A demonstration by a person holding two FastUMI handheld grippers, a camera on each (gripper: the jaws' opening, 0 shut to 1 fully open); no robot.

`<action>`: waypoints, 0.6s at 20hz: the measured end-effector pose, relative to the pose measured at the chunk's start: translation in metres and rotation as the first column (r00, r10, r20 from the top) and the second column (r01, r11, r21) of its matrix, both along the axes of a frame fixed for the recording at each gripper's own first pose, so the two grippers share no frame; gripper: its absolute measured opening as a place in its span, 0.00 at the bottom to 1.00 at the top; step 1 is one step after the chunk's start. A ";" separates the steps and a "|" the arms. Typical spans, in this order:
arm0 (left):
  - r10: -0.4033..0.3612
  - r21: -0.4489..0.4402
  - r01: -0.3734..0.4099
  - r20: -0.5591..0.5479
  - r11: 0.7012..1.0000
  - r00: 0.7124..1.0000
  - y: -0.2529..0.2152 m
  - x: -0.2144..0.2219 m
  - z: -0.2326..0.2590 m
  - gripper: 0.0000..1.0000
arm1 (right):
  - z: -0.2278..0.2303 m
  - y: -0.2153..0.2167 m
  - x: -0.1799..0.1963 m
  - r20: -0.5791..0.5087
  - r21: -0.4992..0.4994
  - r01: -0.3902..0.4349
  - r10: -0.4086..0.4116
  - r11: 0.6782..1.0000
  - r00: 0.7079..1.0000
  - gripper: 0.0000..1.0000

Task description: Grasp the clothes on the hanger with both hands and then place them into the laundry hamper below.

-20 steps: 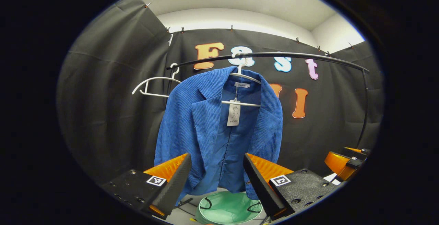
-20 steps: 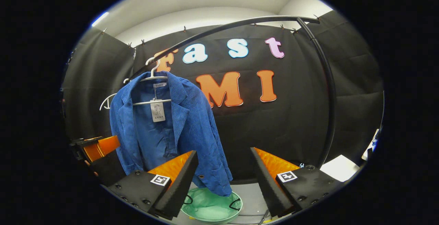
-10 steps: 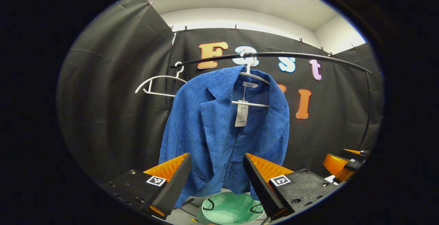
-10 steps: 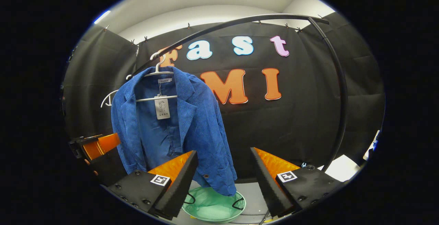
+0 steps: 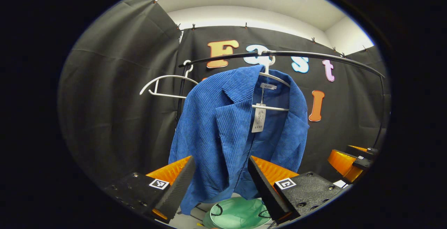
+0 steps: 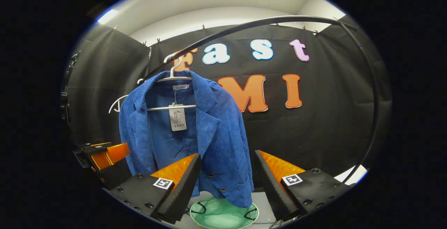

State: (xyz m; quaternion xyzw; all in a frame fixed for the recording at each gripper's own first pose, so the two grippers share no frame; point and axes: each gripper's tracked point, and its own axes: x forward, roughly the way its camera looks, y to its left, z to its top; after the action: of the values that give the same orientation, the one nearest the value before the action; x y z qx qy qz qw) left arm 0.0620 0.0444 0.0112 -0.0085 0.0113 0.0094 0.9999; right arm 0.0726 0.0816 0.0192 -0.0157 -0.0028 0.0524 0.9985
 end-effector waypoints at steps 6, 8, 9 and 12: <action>0.000 0.016 -0.001 0.037 1.000 0.999 0.009 0.025 0.017 0.95 | 0.010 0.029 0.041 0.001 0.032 -0.057 0.057 0.998 0.998 0.98; -0.004 0.017 0.003 0.043 1.000 0.999 0.009 0.033 0.021 0.92 | 0.014 0.036 0.058 0.005 0.026 -0.071 0.071 0.997 0.997 0.98; -0.008 0.020 0.007 0.047 1.000 0.999 0.009 0.037 0.022 0.93 | 0.017 0.039 0.065 0.010 0.021 -0.076 0.076 0.997 0.997 0.98; -0.028 0.028 0.026 0.050 0.999 0.998 0.005 0.046 0.025 0.93 | 0.016 0.049 0.090 0.005 -0.002 -0.097 0.098 0.995 0.995 0.98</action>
State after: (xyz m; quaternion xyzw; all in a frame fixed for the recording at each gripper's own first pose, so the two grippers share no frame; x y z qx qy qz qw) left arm 0.1078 0.0496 0.0363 0.0049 -0.0140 -0.0042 0.9999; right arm 0.1621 0.1304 0.0355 -0.0165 -0.0062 0.1011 0.9947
